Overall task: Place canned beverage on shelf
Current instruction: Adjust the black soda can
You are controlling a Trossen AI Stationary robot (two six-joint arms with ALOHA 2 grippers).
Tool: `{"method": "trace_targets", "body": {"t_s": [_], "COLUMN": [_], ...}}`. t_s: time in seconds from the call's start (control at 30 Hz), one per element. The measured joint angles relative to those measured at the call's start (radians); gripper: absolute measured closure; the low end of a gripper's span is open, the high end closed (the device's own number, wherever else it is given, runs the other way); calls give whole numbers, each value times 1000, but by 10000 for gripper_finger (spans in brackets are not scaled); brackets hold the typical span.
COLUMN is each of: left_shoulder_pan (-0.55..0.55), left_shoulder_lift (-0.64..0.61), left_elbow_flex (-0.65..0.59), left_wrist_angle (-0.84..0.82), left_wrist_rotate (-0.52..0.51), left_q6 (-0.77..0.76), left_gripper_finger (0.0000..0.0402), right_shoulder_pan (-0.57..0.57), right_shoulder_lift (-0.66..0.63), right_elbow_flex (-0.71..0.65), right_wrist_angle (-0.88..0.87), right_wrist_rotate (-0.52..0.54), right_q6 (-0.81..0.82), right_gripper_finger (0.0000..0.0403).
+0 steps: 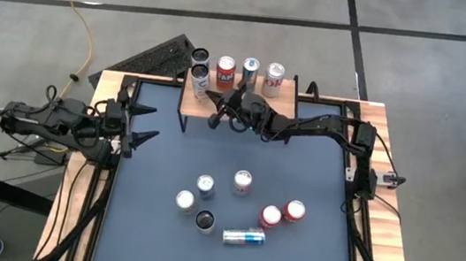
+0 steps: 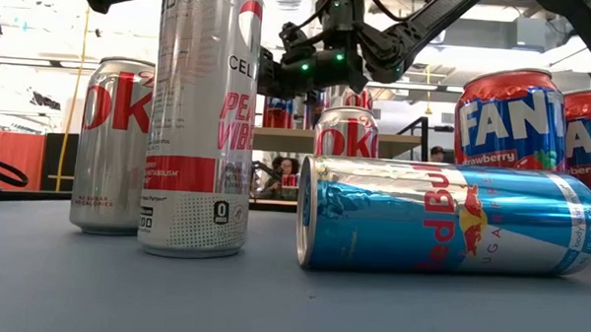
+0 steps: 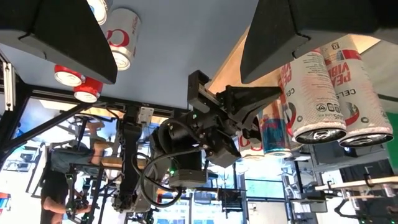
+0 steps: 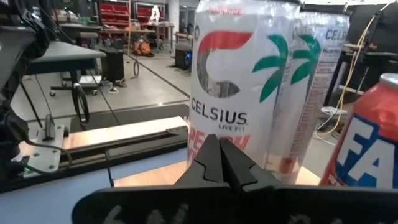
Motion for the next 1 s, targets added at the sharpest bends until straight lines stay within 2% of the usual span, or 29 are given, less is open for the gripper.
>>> {"method": "trace_targets", "body": {"t_s": [0.43,0.63,1.0], "left_shoulder_pan": [0,0,0], "left_shoulder_lift": [0,0,0], "left_elbow_flex": [0,0,0], "left_wrist_angle": [0,0,0], "left_wrist_rotate": [-1,-1,-1], "left_q6": [-11,-12,2], "left_gripper_finger": [69,69,69], "right_shoulder_pan": [-12,11,-24], "right_shoulder_lift": [0,0,0], "right_elbow_flex": [0,0,0], "right_wrist_angle": [-4,-43,-40], "right_wrist_rotate": [-33,51,4], "right_q6": [-1,-24,1], "right_gripper_finger": [403,403,403]}}
